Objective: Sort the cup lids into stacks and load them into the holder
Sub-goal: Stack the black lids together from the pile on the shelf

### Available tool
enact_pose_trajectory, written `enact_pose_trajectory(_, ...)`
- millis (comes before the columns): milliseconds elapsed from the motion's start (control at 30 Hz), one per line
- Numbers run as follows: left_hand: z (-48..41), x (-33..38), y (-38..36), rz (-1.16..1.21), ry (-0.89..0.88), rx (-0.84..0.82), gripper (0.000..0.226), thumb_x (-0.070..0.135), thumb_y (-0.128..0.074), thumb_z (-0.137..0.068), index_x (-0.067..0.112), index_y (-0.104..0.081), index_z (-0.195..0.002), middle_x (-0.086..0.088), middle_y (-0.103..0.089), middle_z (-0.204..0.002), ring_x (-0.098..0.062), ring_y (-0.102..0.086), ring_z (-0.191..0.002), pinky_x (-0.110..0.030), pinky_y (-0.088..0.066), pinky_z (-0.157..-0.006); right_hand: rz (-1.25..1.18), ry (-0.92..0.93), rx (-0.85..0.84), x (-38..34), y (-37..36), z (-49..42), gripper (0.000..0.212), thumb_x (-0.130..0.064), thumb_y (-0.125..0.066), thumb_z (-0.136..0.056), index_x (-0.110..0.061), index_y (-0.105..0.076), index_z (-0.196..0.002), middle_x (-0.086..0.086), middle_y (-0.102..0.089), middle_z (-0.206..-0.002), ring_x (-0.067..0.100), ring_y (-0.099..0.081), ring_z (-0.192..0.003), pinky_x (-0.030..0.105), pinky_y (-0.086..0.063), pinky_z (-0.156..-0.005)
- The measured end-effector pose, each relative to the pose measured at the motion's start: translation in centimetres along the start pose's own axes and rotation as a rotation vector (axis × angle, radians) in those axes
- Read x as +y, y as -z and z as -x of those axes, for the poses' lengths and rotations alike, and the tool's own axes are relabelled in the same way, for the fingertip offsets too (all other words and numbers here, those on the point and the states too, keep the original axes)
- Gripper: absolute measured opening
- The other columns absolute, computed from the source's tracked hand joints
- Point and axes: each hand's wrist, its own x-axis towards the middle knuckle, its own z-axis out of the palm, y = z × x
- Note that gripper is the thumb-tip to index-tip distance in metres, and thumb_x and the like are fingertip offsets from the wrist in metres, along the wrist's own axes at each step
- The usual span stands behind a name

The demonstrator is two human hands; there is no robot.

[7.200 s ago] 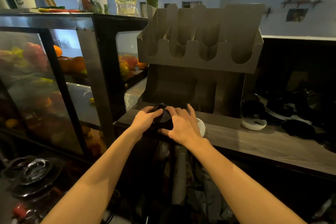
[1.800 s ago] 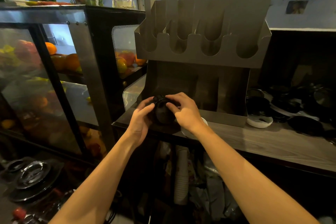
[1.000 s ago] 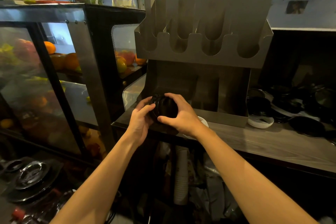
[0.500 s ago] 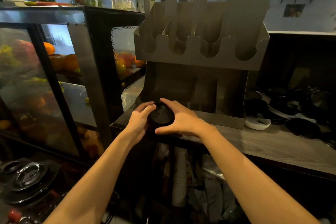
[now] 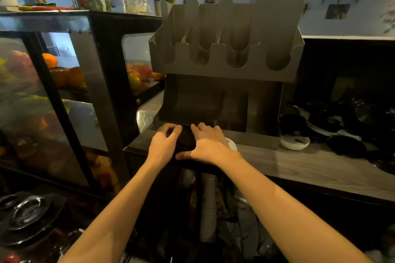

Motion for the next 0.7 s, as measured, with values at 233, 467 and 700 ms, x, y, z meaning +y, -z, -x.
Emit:
enact_pose_trajectory(233,-0.6,-0.9,0.7,0.007,-0.012,-0.008,0.024,0.024,-0.061,-0.1,0.024,-0.065,-0.123,0.005,-0.067,-0.111,-0.012,-0.064,-0.107,-0.023,-0.05,-0.083,-0.074,0.033,0.088,0.1,-0.2,0.3,0.087,-0.074,-0.062,-0.081,-0.025,-0.04,-0.149,0.001,-0.055,-0.136,0.021,-0.053,-0.121,0.039,-0.035,-0.104)
enact_pose_trajectory(467,0.3,-0.3,0.9,0.064,-0.015,-0.002,0.033,0.035,-0.059,-0.102,0.022,-0.06,-0.132,0.003,-0.066,-0.117,-0.012,-0.063,-0.108,-0.029,-0.054,-0.09,0.003,-0.009,0.119,-0.5,-0.4,0.6,0.089,-0.081,-0.058,-0.078,-0.021,-0.047,-0.144,0.001,-0.06,-0.133,0.023,-0.054,-0.121,0.04,-0.033,-0.105)
enact_pose_trajectory(700,0.4,-0.3,1.0,0.047,-0.013,0.005,0.026,0.026,-0.063,-0.1,0.021,-0.065,-0.126,0.005,-0.068,-0.109,-0.006,-0.064,-0.099,-0.018,-0.049,-0.076,-0.003,-0.01,0.146,-0.7,-0.5,1.4,0.085,-0.076,-0.054,-0.085,-0.02,-0.045,-0.147,0.002,-0.059,-0.137,0.023,-0.053,-0.125,0.039,-0.031,-0.107)
